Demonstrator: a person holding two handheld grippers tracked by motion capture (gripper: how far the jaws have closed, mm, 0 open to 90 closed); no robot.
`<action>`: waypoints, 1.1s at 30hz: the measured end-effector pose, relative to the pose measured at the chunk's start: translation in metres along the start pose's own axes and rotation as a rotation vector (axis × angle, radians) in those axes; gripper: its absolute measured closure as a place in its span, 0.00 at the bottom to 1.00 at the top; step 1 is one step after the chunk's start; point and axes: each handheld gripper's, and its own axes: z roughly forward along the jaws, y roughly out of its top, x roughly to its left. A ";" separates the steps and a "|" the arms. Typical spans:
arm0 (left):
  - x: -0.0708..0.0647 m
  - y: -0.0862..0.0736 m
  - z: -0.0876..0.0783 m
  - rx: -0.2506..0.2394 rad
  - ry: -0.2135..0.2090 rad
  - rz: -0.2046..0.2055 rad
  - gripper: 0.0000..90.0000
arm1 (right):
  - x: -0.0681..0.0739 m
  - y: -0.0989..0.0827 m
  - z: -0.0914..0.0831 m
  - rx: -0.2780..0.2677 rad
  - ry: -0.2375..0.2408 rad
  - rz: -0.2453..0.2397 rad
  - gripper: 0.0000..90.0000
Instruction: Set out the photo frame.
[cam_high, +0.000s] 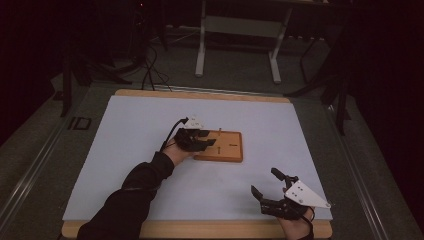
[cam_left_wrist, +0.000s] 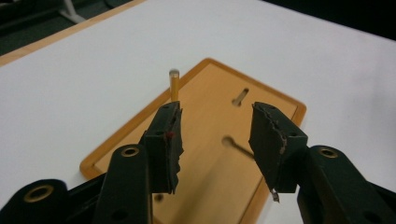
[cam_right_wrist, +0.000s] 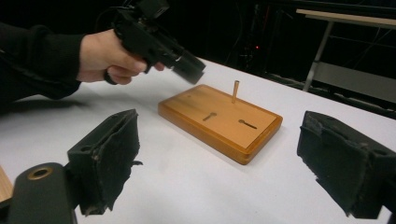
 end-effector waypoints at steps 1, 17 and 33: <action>0.002 0.002 0.002 -0.004 0.010 -0.007 0.60 | 0.000 0.000 0.000 -0.002 0.002 0.002 0.14; 0.017 0.008 0.036 0.021 0.043 -0.012 0.67 | -0.001 -0.002 -0.001 0.003 0.007 -0.003 0.15; 0.021 0.016 0.058 0.055 0.048 0.046 0.81 | -0.004 -0.004 -0.001 0.016 0.021 0.024 0.16</action>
